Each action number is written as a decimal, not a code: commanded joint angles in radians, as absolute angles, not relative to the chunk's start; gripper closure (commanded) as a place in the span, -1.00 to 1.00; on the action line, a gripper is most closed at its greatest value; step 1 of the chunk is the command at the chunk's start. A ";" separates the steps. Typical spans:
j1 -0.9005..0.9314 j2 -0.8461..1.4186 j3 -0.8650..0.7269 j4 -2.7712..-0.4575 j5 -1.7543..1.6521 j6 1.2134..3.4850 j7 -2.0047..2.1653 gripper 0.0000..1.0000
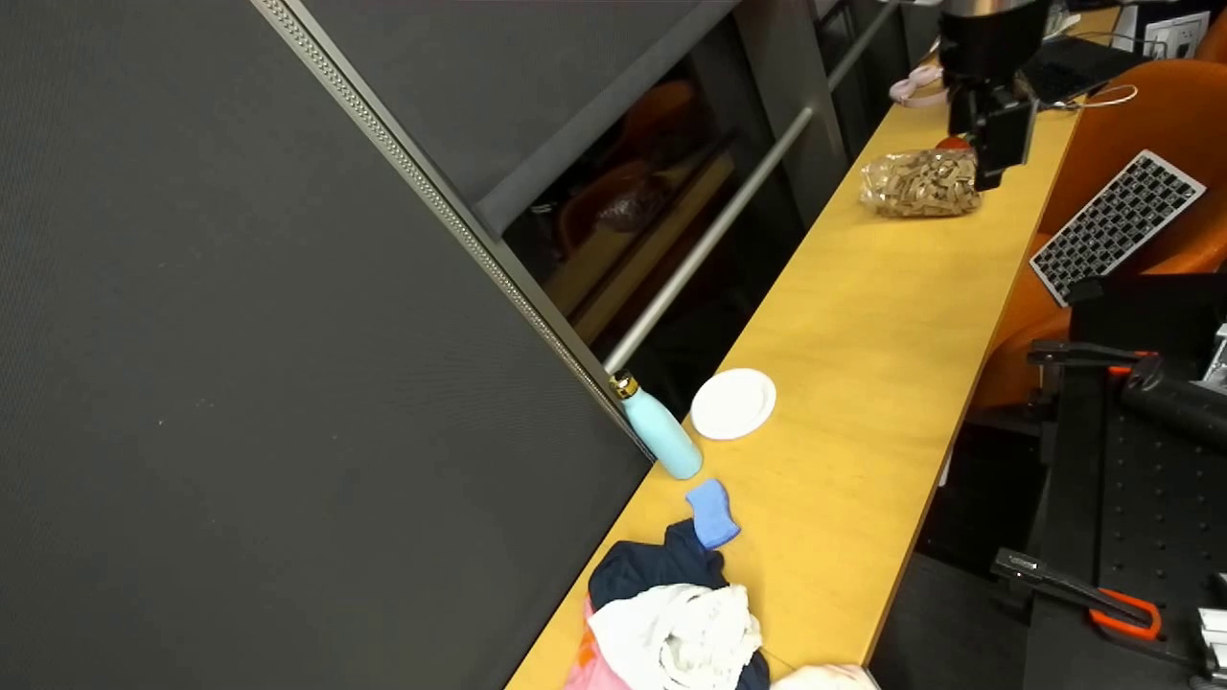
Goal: Use the white tea towel to wipe the table
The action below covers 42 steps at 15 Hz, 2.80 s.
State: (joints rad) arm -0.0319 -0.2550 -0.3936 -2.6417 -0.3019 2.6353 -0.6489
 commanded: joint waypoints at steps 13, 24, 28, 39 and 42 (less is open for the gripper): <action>-0.038 0.540 -0.008 -1.874 0.369 2.212 -1.339 -1.00; 0.120 1.066 0.090 -1.262 -0.100 2.179 -1.184 -1.00; 0.194 1.170 0.127 -1.060 -0.148 2.128 -1.192 -1.00; 0.374 1.422 0.120 -0.656 -0.154 1.880 -1.261 -1.00; 0.379 1.451 0.125 -0.623 -0.163 1.892 -1.270 -0.31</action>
State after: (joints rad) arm 0.3730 1.3930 0.1247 -0.7301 -0.1382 1.9288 -1.2382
